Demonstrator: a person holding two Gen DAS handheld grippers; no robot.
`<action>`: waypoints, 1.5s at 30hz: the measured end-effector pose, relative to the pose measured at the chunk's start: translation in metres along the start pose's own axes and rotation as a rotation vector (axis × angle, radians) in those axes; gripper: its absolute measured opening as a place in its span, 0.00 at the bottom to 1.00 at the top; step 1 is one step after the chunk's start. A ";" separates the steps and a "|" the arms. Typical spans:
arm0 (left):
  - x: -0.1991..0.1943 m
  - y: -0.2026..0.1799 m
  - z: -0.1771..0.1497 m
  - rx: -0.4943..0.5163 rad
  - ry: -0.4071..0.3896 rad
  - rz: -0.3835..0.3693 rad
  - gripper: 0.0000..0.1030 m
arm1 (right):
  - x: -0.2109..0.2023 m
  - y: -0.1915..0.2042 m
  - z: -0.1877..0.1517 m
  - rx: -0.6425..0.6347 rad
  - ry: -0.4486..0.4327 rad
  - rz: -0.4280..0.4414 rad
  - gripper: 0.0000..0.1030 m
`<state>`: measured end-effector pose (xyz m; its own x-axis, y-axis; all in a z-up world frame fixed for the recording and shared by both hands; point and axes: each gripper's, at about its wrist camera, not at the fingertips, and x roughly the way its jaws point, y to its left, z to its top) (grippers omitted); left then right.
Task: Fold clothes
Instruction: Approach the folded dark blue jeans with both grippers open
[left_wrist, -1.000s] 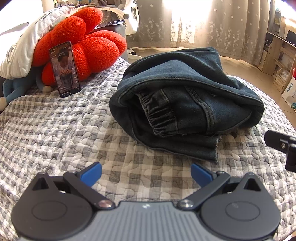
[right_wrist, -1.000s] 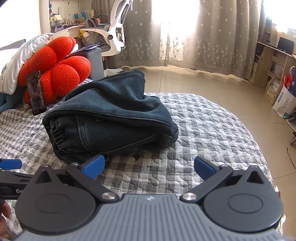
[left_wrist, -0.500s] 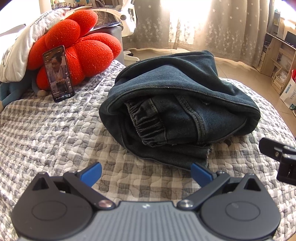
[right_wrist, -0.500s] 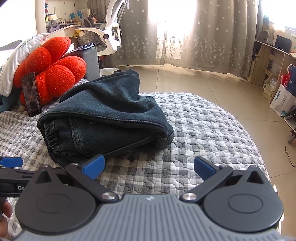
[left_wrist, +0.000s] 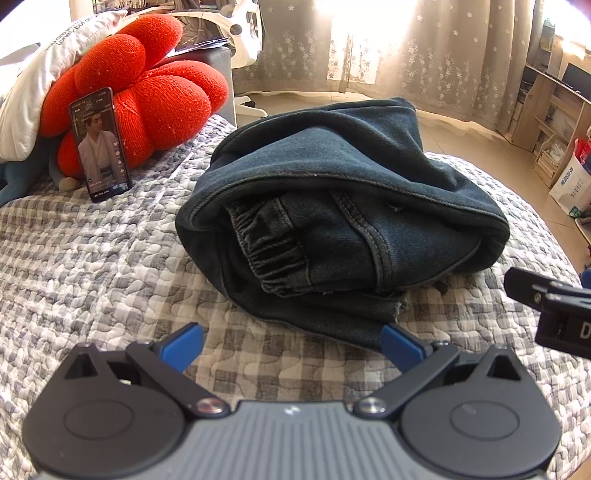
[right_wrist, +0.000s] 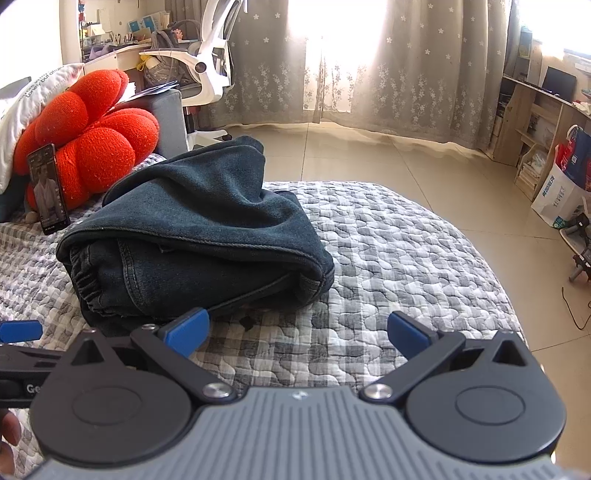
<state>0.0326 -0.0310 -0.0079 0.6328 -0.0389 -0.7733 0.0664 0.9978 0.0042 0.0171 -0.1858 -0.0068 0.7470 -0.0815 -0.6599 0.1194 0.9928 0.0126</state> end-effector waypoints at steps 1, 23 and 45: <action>0.000 0.000 0.001 0.000 0.000 0.002 1.00 | 0.002 0.000 0.001 0.001 0.006 -0.002 1.00; 0.015 0.003 0.014 -0.019 0.003 0.031 1.00 | 0.013 -0.004 0.010 0.053 0.056 0.083 1.00; 0.012 -0.006 0.012 -0.014 0.021 0.048 1.00 | 0.014 -0.013 0.010 0.081 0.043 0.116 1.00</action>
<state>0.0493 -0.0381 -0.0099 0.6188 0.0100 -0.7855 0.0253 0.9991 0.0327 0.0331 -0.2006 -0.0087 0.7305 0.0390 -0.6818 0.0874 0.9848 0.1500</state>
